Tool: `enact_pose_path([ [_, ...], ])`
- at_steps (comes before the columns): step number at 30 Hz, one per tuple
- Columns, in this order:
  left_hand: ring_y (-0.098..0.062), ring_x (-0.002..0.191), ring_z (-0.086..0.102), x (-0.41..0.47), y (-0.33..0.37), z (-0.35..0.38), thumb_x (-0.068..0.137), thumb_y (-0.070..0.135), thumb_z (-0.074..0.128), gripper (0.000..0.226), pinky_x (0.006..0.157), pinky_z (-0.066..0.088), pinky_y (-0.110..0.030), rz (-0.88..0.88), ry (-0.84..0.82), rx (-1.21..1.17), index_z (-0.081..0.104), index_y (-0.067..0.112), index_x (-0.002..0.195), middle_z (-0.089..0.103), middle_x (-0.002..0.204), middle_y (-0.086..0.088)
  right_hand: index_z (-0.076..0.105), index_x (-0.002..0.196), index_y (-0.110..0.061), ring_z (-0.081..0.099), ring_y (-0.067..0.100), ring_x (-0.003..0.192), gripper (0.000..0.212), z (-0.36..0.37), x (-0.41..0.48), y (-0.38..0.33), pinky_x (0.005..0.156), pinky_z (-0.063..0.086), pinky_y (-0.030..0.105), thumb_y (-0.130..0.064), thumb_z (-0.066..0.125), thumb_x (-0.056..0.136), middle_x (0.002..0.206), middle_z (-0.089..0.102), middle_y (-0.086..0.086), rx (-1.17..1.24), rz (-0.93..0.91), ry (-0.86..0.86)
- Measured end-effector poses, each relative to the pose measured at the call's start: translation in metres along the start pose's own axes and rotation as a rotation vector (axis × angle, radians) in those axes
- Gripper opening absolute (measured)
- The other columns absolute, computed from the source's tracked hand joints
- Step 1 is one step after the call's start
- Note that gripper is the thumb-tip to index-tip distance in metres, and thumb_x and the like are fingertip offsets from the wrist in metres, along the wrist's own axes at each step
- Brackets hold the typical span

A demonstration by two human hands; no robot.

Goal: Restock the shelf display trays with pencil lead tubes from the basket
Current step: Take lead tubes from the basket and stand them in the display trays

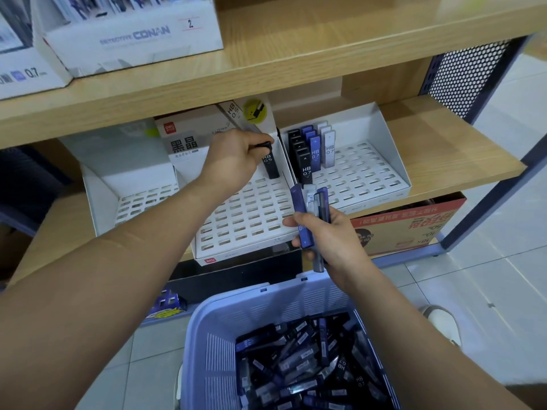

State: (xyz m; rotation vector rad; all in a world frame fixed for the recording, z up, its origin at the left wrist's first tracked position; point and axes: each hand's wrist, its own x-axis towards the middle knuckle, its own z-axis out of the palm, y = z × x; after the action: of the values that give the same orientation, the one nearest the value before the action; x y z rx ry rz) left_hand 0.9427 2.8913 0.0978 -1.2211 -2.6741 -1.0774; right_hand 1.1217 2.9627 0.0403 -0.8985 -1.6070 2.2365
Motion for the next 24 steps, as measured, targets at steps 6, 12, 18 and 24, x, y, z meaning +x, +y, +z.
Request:
enact_pose_path([
  [6,-0.018,0.084,0.065,-0.001,-0.002,0.011,0.088,0.013,0.065,0.014,0.080,0.055,-0.034,-0.034,0.072,-0.051,0.062,0.018,0.101,0.068,0.088,-0.001,0.062,0.109,-0.017,0.060,0.013,0.063,0.015,0.000,-0.001,0.000,0.045,0.041,0.022,-0.020,0.061,0.094,0.095,0.076,0.000,0.012,0.000,-0.005],
  [12,-0.027,0.089,0.064,0.004,-0.002,0.009,0.087,0.010,0.063,0.014,0.082,0.048,-0.030,0.271,0.144,0.263,0.074,0.004,0.095,0.071,0.096,-0.011,0.062,0.109,-0.017,0.060,0.014,0.065,0.015,0.000,-0.001,0.000,0.045,0.041,0.022,-0.020,0.061,0.095,0.095,0.076,0.000,0.024,0.006,-0.014],
  [18,-0.029,0.097,0.061,-0.001,0.002,0.003,0.090,0.008,0.059,0.020,0.084,0.048,-0.032,0.253,0.096,0.351,0.070,0.007,0.106,0.066,0.106,-0.013,0.061,0.113,-0.017,0.061,0.012,0.065,0.018,-0.002,-0.001,-0.002,0.045,0.041,0.022,-0.021,0.061,0.095,0.096,0.076,0.002,0.063,0.026,-0.021],
  [24,-0.017,0.108,0.055,-0.044,0.013,-0.017,0.085,0.043,0.066,0.040,0.092,0.046,-0.034,0.038,-0.613,0.475,0.057,0.027,0.121,0.060,0.118,0.003,0.061,0.109,-0.008,0.063,0.013,0.056,0.021,-0.004,-0.006,-0.008,0.039,0.038,0.020,-0.019,0.065,0.092,0.084,0.072,0.008,0.225,0.106,-0.016],
])
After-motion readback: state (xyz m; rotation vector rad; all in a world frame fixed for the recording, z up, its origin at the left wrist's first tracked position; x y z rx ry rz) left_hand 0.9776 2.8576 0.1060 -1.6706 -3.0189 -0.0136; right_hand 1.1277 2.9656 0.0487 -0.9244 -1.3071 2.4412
